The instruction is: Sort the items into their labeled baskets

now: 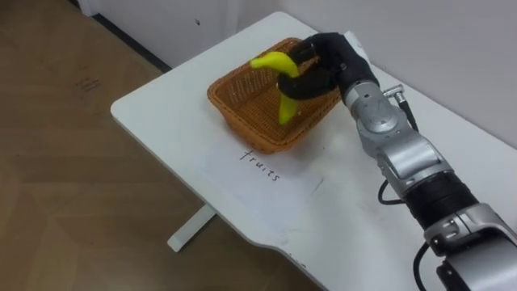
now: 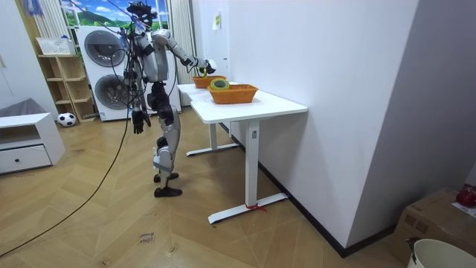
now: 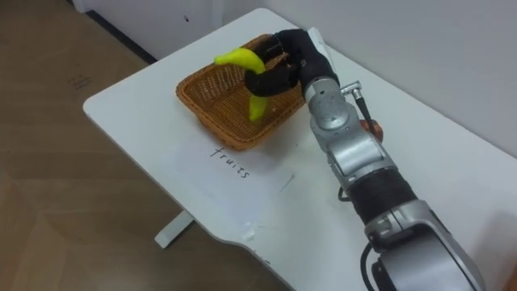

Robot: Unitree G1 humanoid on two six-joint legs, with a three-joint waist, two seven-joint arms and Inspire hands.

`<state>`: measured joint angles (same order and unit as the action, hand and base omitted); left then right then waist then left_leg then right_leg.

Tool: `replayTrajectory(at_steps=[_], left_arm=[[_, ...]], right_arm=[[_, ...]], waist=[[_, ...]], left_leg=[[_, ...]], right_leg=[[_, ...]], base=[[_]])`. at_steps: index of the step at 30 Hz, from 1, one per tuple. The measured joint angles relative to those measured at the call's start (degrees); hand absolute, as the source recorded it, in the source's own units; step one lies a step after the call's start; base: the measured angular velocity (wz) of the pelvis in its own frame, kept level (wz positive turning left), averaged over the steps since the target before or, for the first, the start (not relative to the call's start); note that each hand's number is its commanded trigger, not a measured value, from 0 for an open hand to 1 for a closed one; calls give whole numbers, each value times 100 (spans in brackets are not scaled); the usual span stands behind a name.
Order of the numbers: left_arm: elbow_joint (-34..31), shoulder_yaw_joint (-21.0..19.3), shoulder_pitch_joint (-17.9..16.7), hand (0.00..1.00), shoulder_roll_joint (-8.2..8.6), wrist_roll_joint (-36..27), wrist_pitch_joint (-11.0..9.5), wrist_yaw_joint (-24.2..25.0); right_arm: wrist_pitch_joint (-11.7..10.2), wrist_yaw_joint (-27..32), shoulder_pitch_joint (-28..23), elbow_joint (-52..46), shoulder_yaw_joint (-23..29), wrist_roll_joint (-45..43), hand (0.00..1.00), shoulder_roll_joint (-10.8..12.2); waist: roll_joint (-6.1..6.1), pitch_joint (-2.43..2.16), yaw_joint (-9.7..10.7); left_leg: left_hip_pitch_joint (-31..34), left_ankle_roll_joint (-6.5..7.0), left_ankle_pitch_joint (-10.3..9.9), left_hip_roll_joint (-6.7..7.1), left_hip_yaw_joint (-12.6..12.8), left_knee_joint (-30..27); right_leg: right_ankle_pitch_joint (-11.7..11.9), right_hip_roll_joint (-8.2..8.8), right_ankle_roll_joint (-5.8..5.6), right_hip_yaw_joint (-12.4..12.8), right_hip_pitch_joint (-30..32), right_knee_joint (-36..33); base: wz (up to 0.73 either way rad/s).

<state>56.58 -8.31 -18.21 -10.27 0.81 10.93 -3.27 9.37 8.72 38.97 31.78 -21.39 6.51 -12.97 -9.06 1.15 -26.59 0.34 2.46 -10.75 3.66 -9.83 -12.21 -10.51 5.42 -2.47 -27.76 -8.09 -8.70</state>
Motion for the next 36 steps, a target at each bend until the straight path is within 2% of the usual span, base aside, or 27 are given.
replayTrajectory(at_steps=[19,31,36], left_arm=[[0,2,-1,0,7,-1,-1,0],[0,5,-2,0,3,3,26,-6],[2,9,-1,0,-20,-2,7,-38]], right_arm=[[-1,-2,0,0,0,-4,0,1],[-1,-9,0,-20,1,-4,0,1],[-14,118,0,-18,9,23,0,-3]], waist=[[-5,-4,-10],[-17,-17,87],[13,-12,132]], left_leg=[[4,0,0,4,0,-12],[29,0,0,8,-1,-42],[19,0,1,7,6,-51]], right_leg=[[0,2,0,22,0,-1],[0,3,0,6,14,-2],[0,6,0,0,13,-2]], base=[[0],[0],[0]])
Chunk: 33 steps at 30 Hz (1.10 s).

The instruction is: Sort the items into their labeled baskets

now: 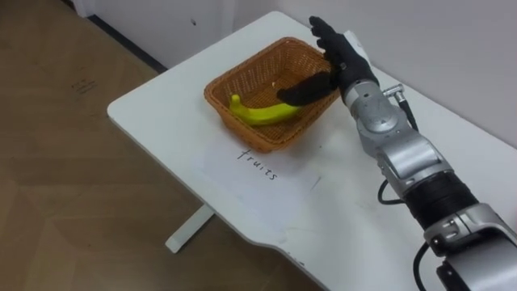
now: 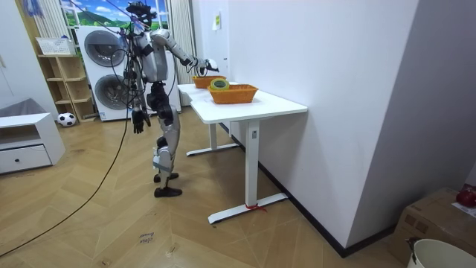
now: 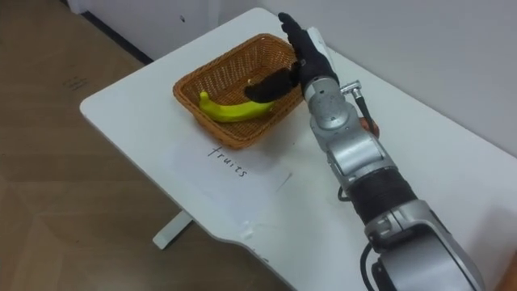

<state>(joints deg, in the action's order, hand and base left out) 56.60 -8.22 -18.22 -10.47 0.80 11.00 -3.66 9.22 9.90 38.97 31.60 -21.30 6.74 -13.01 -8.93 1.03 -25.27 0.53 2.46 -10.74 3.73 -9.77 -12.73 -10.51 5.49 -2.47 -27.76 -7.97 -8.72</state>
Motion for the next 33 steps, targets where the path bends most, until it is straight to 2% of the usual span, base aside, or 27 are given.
replayTrajectory(at_steps=[9,11,15,18,22,28,33], left_arm=[[-72,17,-30,0,0,-12,-15,-191],[-109,17,-35,0,3,-10,-39,-247],[-164,18,-39,0,19,2,-103,-248],[-166,63,-64,0,69,0,-113,-312],[-165,170,-61,0,86,1,-128,-346],[-77,182,-62,0,108,-11,-182,-348],[79,284,-59,0,248,-11,-164,-344]], right_arm=[[-120,456,0,-114,26,75,0,-7],[-187,591,0,-162,54,209,0,-30],[-234,799,-2,-298,223,282,0,-34],[-424,998,-3,-364,346,653,0,-72],[-453,1125,-6,-368,472,802,0,-94],[-553,1168,-145,-317,518,849,0,-181],[-559,1074,-245,-113,614,865,0,-183]], waist=[[87,-42,216],[125,-56,284],[202,-42,375],[292,-52,493],[376,-72,563],[450,-57,664],[462,-42,797]], left_leg=[[4,11,7,4,27,-6],[-3,16,10,12,26,-14],[4,26,16,22,24,-16],[-1,27,16,18,44,3],[-19,34,22,2,96,-5],[-100,41,27,-8,174,10],[-93,42,27,-11,173,15]], right_leg=[[0,20,0,-38,-13,-17],[0,30,0,-43,-21,-31],[0,37,-1,-65,-21,-39],[1,44,-2,-62,-6,-66],[1,48,-2,-50,19,-105],[1,55,-2,-42,3,-105],[1,50,-1,65,30,-97]], base=[[1],[0],[0],[0],[-7],[-7],[-3]])
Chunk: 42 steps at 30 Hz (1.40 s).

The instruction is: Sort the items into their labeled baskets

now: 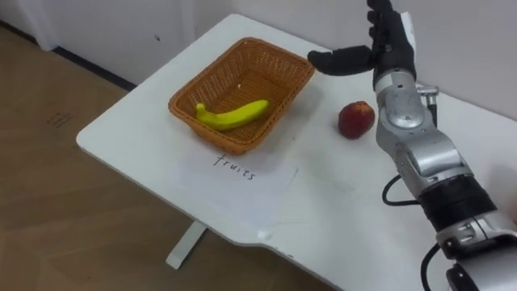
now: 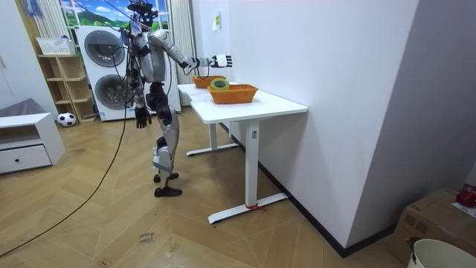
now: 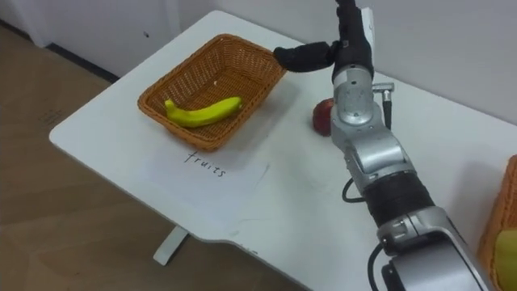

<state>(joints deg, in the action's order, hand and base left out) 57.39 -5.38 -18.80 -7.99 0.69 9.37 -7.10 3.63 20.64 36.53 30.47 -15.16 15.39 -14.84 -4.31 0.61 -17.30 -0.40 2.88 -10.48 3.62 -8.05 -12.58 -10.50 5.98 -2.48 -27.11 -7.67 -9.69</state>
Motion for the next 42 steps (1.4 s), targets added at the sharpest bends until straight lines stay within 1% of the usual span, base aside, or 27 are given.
replayTrajectory(at_steps=[2,4,6,8,10,11,14,16,18,22,25,30,40,41,42], left_arm=[[-3,5,5,0,34,-1,7,0],[-2,22,5,0,49,0,27,0],[-3,126,11,0,50,2,30,-6],[-2,129,27,0,55,1,30,-11],[-3,128,50,0,54,-1,29,-21],[-6,131,50,0,53,2,23,-33],[-6,130,125,0,60,-3,51,-136],[-8,130,186,0,62,-3,53,-140],[-8,129,214,0,62,-3,60,-150],[-9,133,281,0,68,-8,78,-149],[-7,211,302,0,65,-122,103,-149],[12,364,294,0,77,-119,106,-119],[122,363,341,0,75,-114,37,-119],[121,363,344,0,75,-114,31,-117],[119,372,344,0,74,-118,24,-116]], right_arm=[[1,-18,-1,59,108,1,0,-2],[1,-73,-3,60,187,0,0,-1],[1,-84,-4,76,344,-1,0,-3],[1,-84,-4,92,430,4,0,-5],[-1,-87,-3,194,491,3,0,-5],[-1,-88,-5,312,513,6,0,-5],[2,-84,-10,492,517,11,0,-7],[6,-116,-10,534,516,16,0,-4],[5,-193,-9,548,518,16,0,-5],[6,-213,-9,567,517,16,0,-5],[7,-336,-8,769,516,3,0,-5],[20,-555,-8,1261,518,3,0,-4],[16,-887,-4,1326,514,-68,0,-4],[15,-924,-4,1326,514,-71,0,-4],[14,-964,-4,1332,506,-71,0,-2]], waist=[[-5,-3,27],[-6,-4,117],[2,-2,156],[-12,-11,190],[-18,-14,282],[-18,-15,286],[-14,-17,326],[-2,-13,321],[12,-20,316],[22,-20,311],[46,-18,313],[62,-9,314],[54,-3,274],[48,0,270],[40,14,258]], left_leg=[[46,0,0,-1,4,-6],[87,0,2,-7,26,-16],[103,2,3,-15,105,-11],[153,2,3,-23,150,-13],[191,3,4,-19,160,-16],[193,4,4,-21,188,-12],[275,5,5,-25,209,-15],[298,8,7,-31,258,-11],[296,8,6,-37,295,2],[342,8,7,-41,310,1],[353,8,7,-36,314,-16],[367,8,7,-41,315,-18],[377,8,7,-67,324,12],[391,7,7,-75,332,16],[397,7,7,-79,335,15]], right_leg=[[0,-3,0,19,54,-1],[1,-6,1,24,91,-2],[1,-7,2,50,131,-6],[3,-10,6,95,195,-7],[7,-9,6,132,239,-8],[7,-9,5,181,262,-9],[8,-9,6,219,358,-9],[9,-13,7,267,399,-6],[9,-13,7,306,420,-4],[9,-15,7,327,475,-3],[9,-9,7,319,477,0],[9,-11,7,318,487,-4],[18,-30,22,317,514,-10],[20,-35,26,321,539,-12],[22,-40,28,322,549,-14]], base=[[-4],[-4],[-10],[-13],[-7],[-12],[-9],[-8],[-8],[-3],[0],[0],[-1],[-6],[-4]])
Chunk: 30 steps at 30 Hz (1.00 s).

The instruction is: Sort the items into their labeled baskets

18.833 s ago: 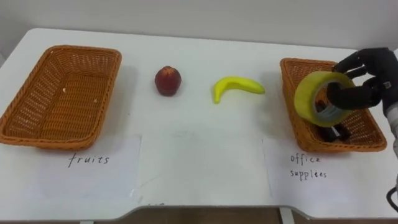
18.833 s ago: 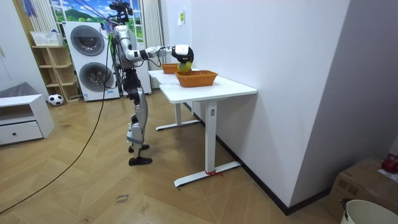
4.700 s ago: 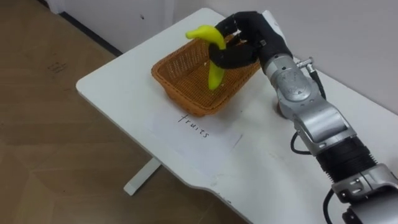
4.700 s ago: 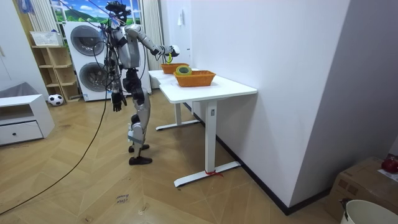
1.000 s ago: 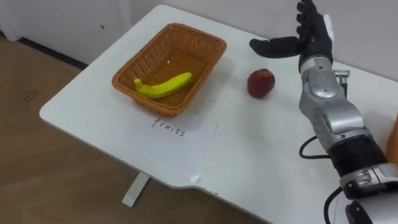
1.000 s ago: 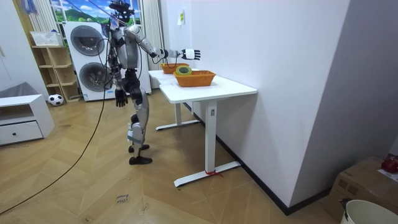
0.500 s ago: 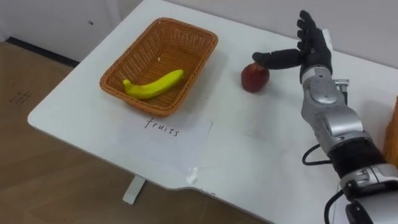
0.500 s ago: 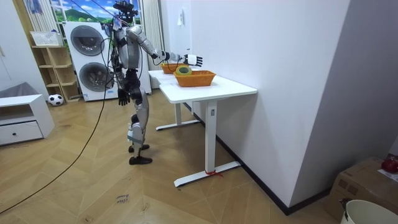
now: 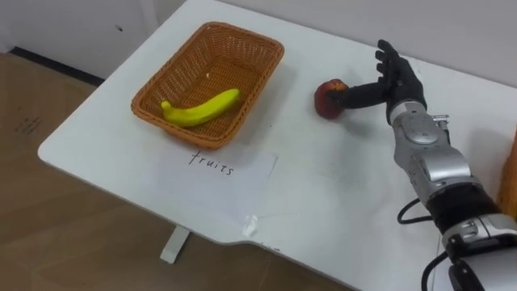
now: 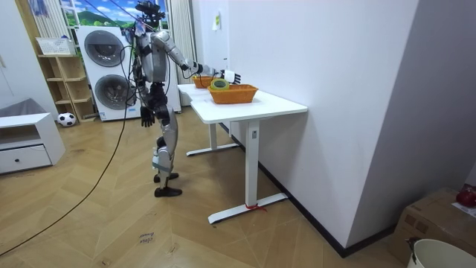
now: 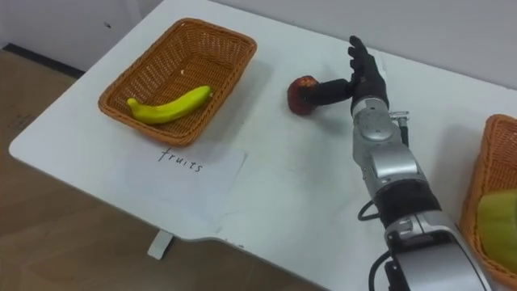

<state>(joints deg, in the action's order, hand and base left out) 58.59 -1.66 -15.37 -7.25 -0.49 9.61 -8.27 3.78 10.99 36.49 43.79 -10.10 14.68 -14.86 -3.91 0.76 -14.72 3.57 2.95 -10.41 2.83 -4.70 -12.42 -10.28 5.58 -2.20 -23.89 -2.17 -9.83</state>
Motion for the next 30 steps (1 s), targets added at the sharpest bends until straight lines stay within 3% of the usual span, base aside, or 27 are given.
replayTrajectory(at_steps=[6,16,30], left_arm=[[0,12,10,0,-2,-4,-20,47],[100,21,54,0,-2,-2,-198,46],[106,9,58,0,-2,-1,-199,124]], right_arm=[[0,-141,0,48,-7,-183,0,3],[-2,-341,-1,46,-16,-200,0,7],[-3,-364,0,45,-105,-417,0,8]], waist=[[-60,46,4],[-95,33,14],[-113,34,-28]], left_leg=[[17,0,0,-3,10,2],[0,-1,0,-6,25,12],[20,0,0,-11,26,-35]], right_leg=[[0,1,0,13,25,1],[0,1,0,22,21,1],[17,-5,23,13,19,-17]], base=[[0],[0],[0]])
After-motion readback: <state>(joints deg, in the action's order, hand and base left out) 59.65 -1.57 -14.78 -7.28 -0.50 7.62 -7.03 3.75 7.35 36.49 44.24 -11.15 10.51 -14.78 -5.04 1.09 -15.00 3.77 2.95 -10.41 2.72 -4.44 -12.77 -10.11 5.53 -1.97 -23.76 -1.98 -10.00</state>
